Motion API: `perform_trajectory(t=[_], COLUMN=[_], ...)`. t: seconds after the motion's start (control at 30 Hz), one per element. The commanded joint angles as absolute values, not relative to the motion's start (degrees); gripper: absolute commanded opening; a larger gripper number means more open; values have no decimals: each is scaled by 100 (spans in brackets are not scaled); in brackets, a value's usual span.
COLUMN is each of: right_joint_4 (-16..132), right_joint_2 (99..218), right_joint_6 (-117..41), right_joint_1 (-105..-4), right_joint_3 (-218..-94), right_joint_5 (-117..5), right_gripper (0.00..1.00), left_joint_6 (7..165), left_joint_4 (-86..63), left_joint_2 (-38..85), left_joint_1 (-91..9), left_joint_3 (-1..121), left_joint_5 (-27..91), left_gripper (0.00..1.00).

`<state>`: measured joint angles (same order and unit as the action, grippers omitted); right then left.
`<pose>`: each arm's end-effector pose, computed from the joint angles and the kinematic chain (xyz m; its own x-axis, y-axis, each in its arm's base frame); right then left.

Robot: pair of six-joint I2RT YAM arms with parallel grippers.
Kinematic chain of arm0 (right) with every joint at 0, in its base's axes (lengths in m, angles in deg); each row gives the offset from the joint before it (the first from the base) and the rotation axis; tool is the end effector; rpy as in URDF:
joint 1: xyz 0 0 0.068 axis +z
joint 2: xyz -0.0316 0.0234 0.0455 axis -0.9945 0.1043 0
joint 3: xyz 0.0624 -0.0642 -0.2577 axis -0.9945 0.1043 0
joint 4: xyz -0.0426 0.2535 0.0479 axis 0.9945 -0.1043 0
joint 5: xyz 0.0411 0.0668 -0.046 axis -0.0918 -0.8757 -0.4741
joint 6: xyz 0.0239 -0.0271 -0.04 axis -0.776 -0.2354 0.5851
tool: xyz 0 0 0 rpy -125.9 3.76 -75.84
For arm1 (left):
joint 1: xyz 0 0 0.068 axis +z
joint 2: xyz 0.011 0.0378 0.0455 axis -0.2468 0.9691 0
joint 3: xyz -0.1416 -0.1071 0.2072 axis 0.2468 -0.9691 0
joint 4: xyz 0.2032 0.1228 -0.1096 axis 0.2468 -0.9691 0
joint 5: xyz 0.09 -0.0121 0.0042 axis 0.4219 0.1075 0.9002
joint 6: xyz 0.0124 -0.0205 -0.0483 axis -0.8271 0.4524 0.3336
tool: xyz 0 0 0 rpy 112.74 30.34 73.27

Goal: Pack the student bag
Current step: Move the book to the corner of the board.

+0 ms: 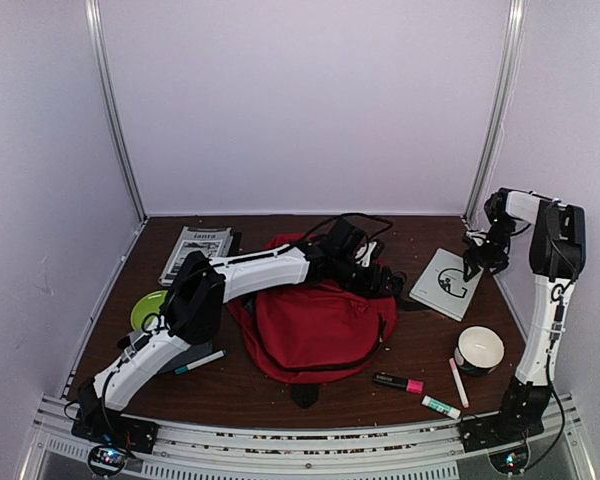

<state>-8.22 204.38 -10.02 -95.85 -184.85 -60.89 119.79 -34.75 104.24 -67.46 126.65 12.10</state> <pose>0.4215 -0.0805 0.1781 -0.9844 -0.1531 -0.0872 -0.1678 0.9655 0.1990 0.3438 -0.4870 0.1413 -0.9175 0.1837 -0.3528 0.3955 0.5158 -0.7599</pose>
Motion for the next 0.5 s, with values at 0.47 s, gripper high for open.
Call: perform_trajectory(t=[0.47], right_joint_4=[-815], right_joint_2=[20735], right_joint_6=[-321], right_joint_1=[-7923], right_joint_3=[-18999], right_joint_5=[-5061], right_gripper=[78], left_joint_6=[12240], left_joint_4=[-4331], left_joint_2=[9651], left_joint_1=[-6092], left_joint_3=[11236], left_joint_5=[2592], left_gripper=[67])
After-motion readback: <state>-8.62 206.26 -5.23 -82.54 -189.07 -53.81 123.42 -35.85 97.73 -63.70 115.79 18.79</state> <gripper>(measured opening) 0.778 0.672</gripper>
